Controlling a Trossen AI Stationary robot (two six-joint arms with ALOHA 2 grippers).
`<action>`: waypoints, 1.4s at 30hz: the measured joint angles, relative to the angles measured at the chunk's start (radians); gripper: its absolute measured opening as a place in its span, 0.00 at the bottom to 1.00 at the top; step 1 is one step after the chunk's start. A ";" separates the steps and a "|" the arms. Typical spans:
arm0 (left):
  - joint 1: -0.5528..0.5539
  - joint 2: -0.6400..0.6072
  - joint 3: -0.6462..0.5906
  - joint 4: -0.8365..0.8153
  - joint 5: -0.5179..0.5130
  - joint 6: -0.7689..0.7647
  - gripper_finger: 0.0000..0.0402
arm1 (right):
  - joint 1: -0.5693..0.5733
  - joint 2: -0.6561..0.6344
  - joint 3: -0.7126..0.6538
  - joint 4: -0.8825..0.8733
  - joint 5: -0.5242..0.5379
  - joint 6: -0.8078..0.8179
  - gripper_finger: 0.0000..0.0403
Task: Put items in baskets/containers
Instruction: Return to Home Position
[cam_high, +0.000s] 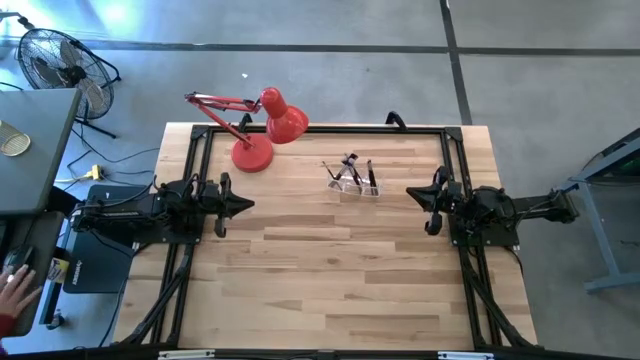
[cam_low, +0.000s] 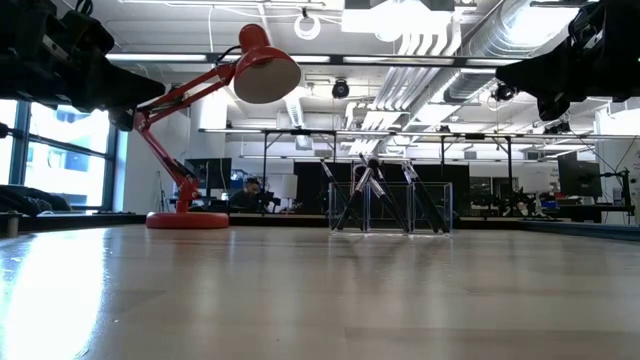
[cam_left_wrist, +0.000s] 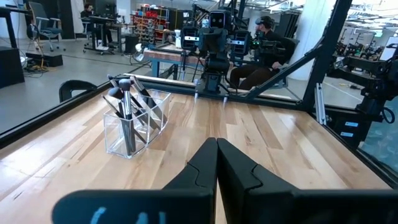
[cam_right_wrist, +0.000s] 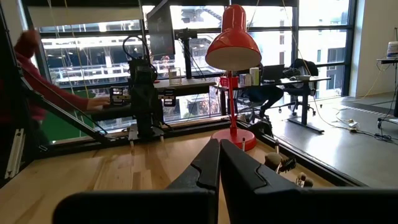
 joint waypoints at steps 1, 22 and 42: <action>0.000 0.000 0.000 0.000 0.000 0.000 0.00 | 0.000 0.000 0.000 0.000 0.000 0.000 0.02; 0.000 0.000 0.000 0.000 0.000 0.000 0.00 | 0.000 0.000 0.000 0.000 0.000 0.000 0.01; 0.000 0.000 0.000 0.000 0.000 0.000 0.00 | 0.000 0.000 0.000 0.000 0.000 0.000 0.02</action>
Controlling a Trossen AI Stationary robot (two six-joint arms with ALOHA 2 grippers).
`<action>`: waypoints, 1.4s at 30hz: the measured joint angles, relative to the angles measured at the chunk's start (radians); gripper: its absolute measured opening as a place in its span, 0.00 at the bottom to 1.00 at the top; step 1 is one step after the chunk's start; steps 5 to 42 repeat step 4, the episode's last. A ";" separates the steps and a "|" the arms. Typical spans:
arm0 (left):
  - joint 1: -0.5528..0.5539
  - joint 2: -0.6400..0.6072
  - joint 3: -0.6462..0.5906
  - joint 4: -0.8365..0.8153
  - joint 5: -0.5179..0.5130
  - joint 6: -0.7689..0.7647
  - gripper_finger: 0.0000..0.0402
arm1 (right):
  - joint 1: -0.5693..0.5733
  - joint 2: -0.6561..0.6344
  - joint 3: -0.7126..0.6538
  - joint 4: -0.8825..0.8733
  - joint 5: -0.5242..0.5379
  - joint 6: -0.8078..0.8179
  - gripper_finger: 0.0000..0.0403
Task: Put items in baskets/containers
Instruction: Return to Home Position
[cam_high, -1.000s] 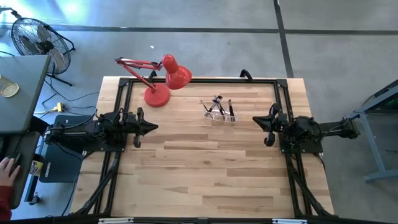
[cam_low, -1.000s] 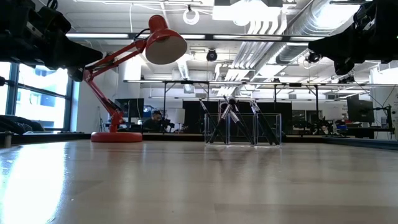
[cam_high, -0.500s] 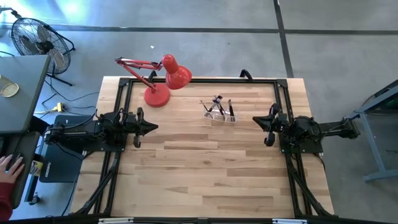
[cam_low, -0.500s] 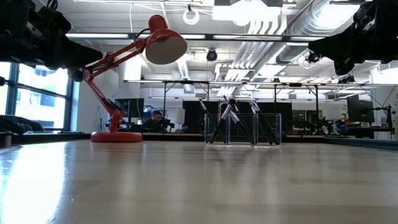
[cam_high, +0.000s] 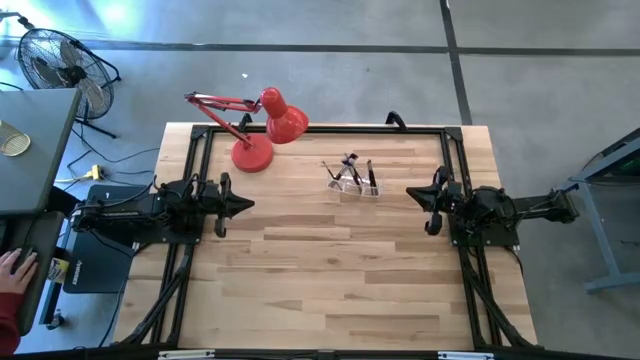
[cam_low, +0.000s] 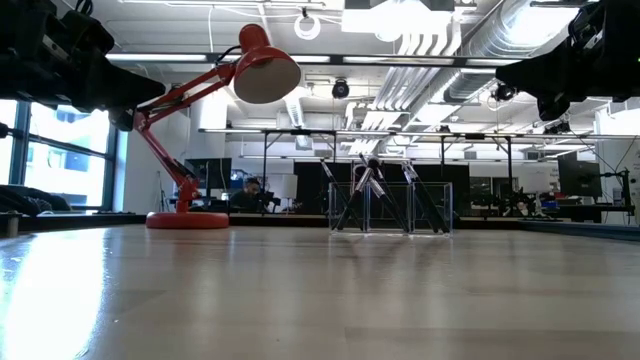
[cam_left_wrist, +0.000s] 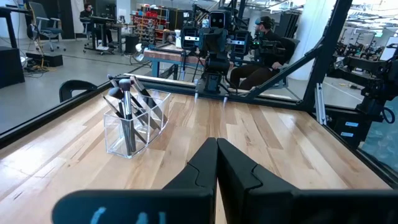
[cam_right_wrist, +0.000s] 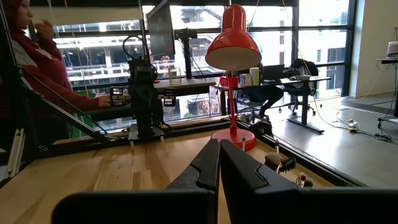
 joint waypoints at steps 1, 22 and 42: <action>0.000 0.000 0.000 0.000 0.000 0.000 0.00 | 0.000 0.000 0.000 0.000 0.000 0.000 0.02; 0.000 0.000 0.000 0.000 0.000 0.000 0.00 | 0.000 0.000 0.000 0.000 0.000 0.000 0.02; 0.000 0.000 0.000 0.000 0.000 0.000 0.00 | 0.000 0.000 0.000 0.000 0.000 0.000 0.02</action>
